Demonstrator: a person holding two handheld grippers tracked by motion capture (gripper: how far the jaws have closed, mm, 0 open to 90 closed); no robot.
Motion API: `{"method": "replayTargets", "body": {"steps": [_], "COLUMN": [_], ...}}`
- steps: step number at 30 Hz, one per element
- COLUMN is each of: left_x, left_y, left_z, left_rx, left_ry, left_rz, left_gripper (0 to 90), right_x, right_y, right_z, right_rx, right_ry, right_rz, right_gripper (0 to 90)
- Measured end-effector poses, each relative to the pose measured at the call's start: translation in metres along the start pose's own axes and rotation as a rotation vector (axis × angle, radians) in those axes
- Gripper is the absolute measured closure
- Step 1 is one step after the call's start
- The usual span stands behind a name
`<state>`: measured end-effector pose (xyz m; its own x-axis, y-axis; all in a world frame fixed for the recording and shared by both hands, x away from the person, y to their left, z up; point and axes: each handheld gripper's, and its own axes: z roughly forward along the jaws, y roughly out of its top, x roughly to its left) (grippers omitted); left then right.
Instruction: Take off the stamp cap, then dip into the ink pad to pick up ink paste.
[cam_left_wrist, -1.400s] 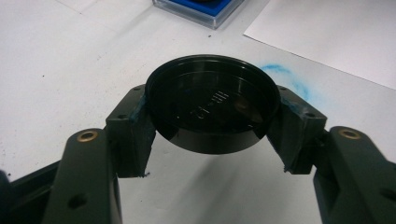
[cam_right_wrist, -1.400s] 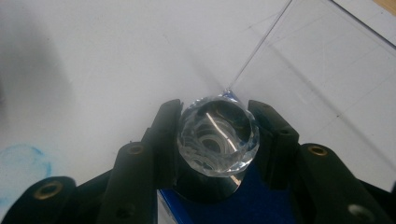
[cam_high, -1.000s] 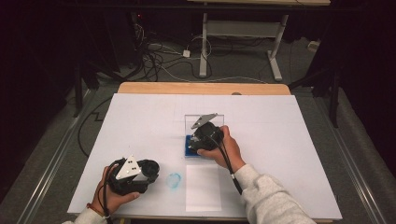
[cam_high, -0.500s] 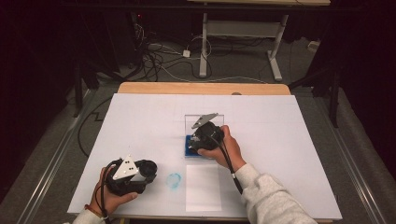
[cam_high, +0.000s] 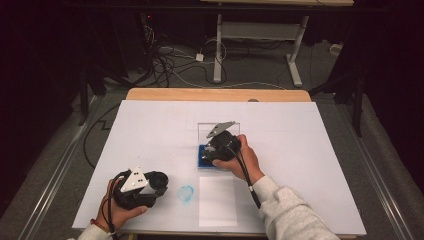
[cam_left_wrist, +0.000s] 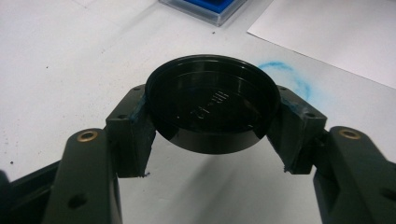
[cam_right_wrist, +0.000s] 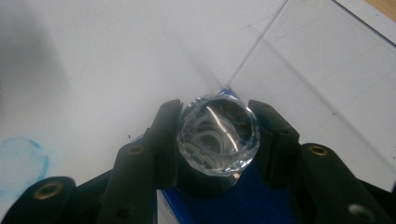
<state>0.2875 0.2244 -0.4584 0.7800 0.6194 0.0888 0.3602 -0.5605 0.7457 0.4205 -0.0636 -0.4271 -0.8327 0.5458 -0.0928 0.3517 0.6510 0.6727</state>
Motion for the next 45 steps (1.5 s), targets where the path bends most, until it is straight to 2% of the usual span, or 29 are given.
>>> {"method": "replayTargets", "body": {"steps": [14,22,29,30,33,40,45], "left_x": [-0.002,-0.001,-0.003,-0.002,-0.001,-0.002,-0.003], "left_y": [0.002,0.001,0.003,0.003,0.003,0.005,0.006], "left_z": [0.001,0.0,0.0,0.0,0.001,0.002,0.002], "left_rx": [0.005,0.007,0.006,0.007,0.008,0.008,0.009], "left_ry": [0.001,0.007,0.002,0.001,0.001,0.0,-0.003], "left_rz": [0.009,0.006,0.015,0.015,0.014,0.02,0.024], "left_gripper": [37.0,37.0,37.0,37.0,37.0,37.0,37.0], "right_x": [-0.002,-0.006,-0.007,-0.007,-0.011,-0.018,-0.023], "right_y": [-0.002,-0.004,-0.002,-0.001,0.003,0.017,0.015], "right_z": [-0.003,-0.005,-0.008,-0.011,-0.023,-0.061,-0.07], "right_rx": [0.001,0.0,0.012,0.013,-0.023,-0.077,-0.069], "right_ry": [0.005,0.025,0.022,0.01,0.016,-0.008,-0.017], "right_rz": [0.012,0.032,0.019,0.013,0.019,0.017,0.029], "right_gripper": [57.4,57.5,57.4,57.5,57.4,57.4,57.4]}}
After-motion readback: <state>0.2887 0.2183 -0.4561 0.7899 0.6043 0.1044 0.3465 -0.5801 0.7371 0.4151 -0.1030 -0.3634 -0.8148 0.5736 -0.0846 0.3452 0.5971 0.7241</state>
